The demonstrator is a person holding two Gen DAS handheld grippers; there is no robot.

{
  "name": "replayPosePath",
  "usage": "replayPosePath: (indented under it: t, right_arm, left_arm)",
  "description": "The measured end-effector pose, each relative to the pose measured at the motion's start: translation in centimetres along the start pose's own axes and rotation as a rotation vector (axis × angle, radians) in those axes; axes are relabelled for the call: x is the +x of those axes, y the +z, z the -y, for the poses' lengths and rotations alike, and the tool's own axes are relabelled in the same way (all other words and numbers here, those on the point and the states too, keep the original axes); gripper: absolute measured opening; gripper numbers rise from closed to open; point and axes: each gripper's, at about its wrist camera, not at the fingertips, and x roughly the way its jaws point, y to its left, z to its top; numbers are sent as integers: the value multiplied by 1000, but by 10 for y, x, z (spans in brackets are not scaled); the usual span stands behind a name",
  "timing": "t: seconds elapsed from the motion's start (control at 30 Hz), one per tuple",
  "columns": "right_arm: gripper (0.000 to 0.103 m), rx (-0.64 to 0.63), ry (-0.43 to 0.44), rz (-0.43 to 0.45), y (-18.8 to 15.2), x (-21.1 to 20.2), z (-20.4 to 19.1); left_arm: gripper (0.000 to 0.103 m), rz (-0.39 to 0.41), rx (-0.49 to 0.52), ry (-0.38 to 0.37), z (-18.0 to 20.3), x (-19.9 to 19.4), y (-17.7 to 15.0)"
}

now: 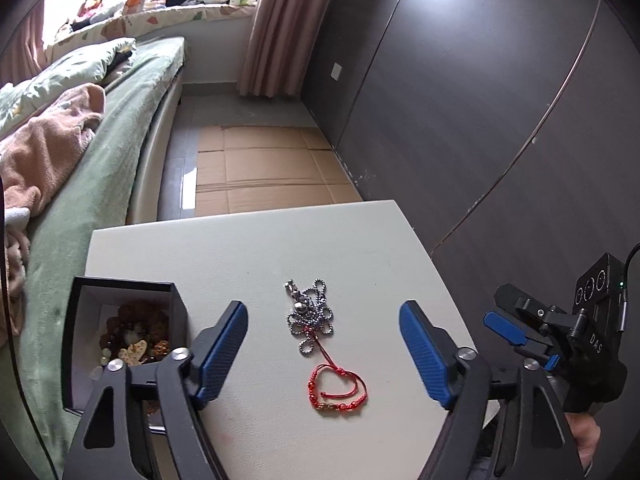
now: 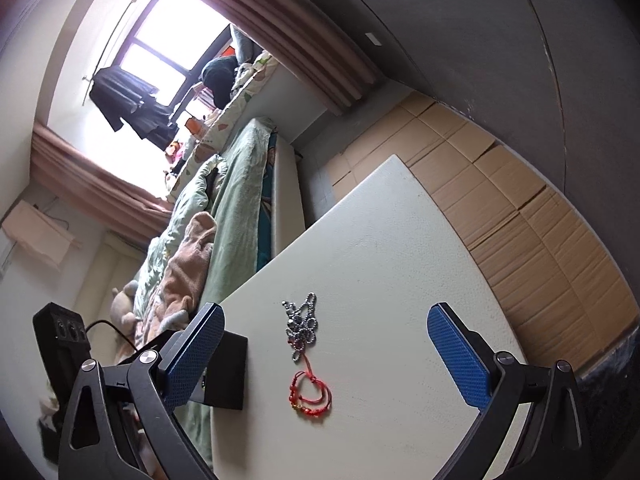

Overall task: Organize jewelry
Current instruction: 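Grasp the silver chain with the left tool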

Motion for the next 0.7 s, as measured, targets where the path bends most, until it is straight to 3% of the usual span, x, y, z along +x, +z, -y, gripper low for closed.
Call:
replayPosePath:
  t: [0.23, 0.33, 0.7]
  right_arm:
    - [101, 47, -1, 1, 1, 0, 12]
    - [88, 61, -10, -18, 1, 5, 15]
    - [86, 63, -35, -56, -1, 20, 14]
  left_arm:
    - [49, -99, -3, 17, 5, 46, 3]
    - [38, -126, -14, 43, 1, 64, 6]
    - [28, -170, -74, 113, -15, 109, 15]
